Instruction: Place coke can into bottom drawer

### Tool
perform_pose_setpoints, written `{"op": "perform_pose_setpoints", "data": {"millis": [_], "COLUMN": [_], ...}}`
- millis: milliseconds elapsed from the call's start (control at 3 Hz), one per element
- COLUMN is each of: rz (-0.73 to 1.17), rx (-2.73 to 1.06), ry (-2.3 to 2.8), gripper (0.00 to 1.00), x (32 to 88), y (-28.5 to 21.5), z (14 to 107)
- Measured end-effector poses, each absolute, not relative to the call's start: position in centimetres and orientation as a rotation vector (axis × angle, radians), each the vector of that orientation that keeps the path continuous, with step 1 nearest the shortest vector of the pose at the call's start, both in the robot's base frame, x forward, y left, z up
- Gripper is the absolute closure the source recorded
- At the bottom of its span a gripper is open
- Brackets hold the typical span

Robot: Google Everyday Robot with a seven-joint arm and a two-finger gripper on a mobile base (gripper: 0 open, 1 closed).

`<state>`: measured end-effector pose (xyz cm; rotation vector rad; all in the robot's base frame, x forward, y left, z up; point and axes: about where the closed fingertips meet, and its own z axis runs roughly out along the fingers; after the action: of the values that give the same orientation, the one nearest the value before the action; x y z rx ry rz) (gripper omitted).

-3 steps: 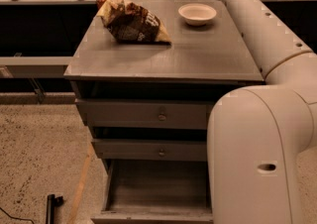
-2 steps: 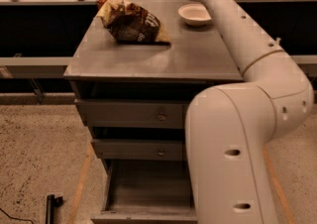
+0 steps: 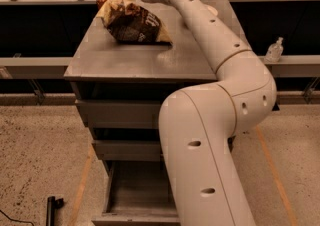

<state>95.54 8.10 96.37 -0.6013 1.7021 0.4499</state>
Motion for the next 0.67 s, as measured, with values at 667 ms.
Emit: {"op": "perform_pose_setpoints", "data": {"millis": [667], "rz": [0.576], "rx": [-0.689], "ry": [1.706], "gripper": [0.00], "x": [94.3], "y": [13.1], "z": [90.8]}}
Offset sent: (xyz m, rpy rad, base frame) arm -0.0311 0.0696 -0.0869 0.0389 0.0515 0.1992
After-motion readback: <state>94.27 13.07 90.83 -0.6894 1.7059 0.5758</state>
